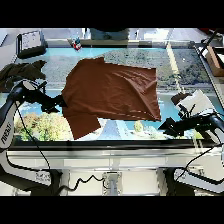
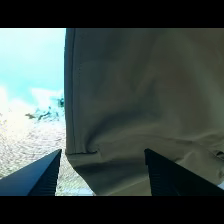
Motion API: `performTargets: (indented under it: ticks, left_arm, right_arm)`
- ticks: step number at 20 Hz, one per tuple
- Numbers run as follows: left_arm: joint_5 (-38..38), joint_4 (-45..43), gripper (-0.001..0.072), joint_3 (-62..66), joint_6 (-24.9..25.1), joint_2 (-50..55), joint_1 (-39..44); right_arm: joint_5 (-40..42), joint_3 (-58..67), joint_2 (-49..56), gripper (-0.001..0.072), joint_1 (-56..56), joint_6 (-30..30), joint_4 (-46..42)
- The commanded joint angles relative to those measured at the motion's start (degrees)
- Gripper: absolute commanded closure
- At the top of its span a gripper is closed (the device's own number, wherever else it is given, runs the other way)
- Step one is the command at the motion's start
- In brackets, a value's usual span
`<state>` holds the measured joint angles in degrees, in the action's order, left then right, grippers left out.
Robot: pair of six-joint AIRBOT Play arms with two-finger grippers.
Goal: Fold the shirts.
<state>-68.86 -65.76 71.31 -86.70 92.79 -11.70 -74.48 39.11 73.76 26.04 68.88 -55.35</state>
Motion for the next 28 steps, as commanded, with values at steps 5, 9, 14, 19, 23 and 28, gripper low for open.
performTargets:
  ticks: [5,9,14,19,23,28]
  left_arm:
    - [0.0,0.0,0.0101,0.0,0.0,0.0,0.0]
    - [0.2,0.0,0.0102,0.0,0.0,0.0,0.0]
    - [0.4,0.0,0.0101,0.0,0.0,0.0,0.0]
    - [0.4,0.2,0.0102,0.0,0.0,0.0,0.0]
    - [0.4,0.2,0.0102,0.0,0.0,0.0,0.0]
    - [0.4,0.2,0.0101,0.0,0.0,0.0,0.0]
  right_arm:
    - [3.0,0.0,0.0,0.0278,0.0,0.1,0.0]
    - [4.9,0.0,0.0,0.0278,0.0,0.1,0.0]
    - [8.9,0.0,0.0,0.0278,-0.7,0.1,0.0]
    - [13.1,-1.2,0.1,0.0278,-2.0,0.1,0.0]
    - [18.3,-4.9,0.1,0.0278,-3.2,0.3,0.8]
    - [18.2,-6.9,0.1,0.0278,-3.3,0.2,0.5]
